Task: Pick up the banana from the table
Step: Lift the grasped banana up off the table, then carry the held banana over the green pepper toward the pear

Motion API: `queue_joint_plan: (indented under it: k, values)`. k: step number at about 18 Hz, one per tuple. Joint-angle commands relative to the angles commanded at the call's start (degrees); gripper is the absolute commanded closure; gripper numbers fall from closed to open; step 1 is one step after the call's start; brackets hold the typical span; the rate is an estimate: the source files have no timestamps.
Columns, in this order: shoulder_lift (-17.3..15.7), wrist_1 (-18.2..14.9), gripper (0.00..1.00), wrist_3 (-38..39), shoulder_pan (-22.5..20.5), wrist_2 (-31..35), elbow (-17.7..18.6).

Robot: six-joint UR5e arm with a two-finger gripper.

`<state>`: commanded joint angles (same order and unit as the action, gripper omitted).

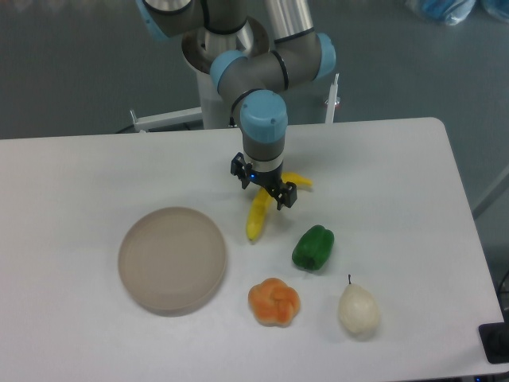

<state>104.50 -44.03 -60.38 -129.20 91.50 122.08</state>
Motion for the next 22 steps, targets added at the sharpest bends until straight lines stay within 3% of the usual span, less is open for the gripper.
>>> queue_joint_plan:
  k: [3, 4, 5, 6, 7, 8, 15, 19, 22]
  values:
    - [0.17, 0.00, 0.00, 0.70, 0.09, 0.00, 0.09]
    - [0.18, 0.00, 0.07, 0.88, 0.00, 0.00, 0.00]
    - [0.09, -0.09, 0.24, 1.05, 0.00, 0.00, -0.08]
    - [0.09, -0.09, 0.50, 1.23, 0.00, 0.00, -0.26]
    - [0.09, -0.09, 0.65, 1.14, 0.00, -0.09, -0.35]
    - [0.09, -0.17, 0.70, 0.97, -0.17, -0.09, -0.52]
    - [-0.61, -0.26, 0.74, 0.35, -0.70, -0.09, -1.05]
    - [-1.23, -0.70, 0.74, -1.04, -1.32, 0.52, -3.16]
    - [-3.16, -1.23, 0.74, -4.56, -4.04, 0.97, -5.35]
